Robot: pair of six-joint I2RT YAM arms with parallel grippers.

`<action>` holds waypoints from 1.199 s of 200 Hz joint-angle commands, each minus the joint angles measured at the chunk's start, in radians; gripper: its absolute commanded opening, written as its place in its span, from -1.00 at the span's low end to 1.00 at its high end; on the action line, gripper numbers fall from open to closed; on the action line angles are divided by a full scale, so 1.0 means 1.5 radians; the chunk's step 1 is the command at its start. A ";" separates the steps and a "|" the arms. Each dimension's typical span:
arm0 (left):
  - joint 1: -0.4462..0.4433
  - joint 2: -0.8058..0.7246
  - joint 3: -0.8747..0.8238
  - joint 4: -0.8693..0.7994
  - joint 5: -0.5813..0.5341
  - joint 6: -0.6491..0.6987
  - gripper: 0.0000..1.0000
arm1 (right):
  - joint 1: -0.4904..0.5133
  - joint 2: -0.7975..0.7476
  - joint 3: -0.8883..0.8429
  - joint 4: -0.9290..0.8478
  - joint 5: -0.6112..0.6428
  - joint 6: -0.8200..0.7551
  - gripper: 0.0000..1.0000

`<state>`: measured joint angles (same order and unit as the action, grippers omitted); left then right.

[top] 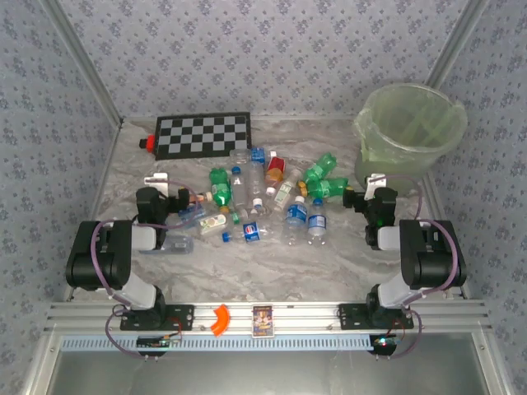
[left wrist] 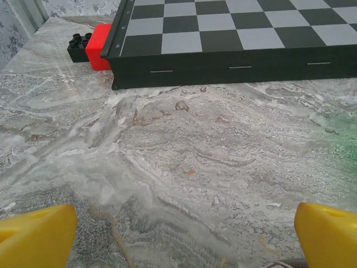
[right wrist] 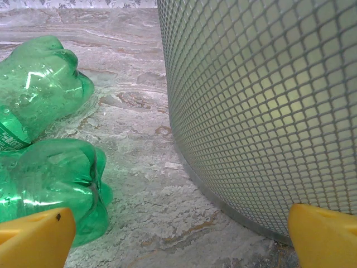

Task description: Put the plastic bottles in the bin

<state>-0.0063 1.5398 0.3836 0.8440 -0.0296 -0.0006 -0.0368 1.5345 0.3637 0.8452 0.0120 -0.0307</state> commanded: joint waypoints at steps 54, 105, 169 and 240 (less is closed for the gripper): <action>0.006 -0.003 0.015 -0.013 0.001 -0.002 1.00 | 0.003 -0.001 0.013 0.003 0.010 0.003 0.99; 0.009 -0.003 0.020 -0.020 -0.010 -0.010 0.99 | 0.002 -0.001 0.014 0.002 0.009 0.004 0.99; 0.013 -0.002 0.021 -0.022 -0.001 -0.013 0.99 | 0.002 -0.001 0.013 0.002 0.008 0.004 0.99; 0.019 -0.120 0.125 -0.283 -0.079 -0.042 1.00 | 0.052 -0.064 -0.045 0.061 0.114 -0.024 0.99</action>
<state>0.0132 1.4734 0.4614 0.6445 -0.0540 -0.0273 0.0029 1.5127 0.3416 0.8700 0.0696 -0.0376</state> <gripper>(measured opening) 0.997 0.995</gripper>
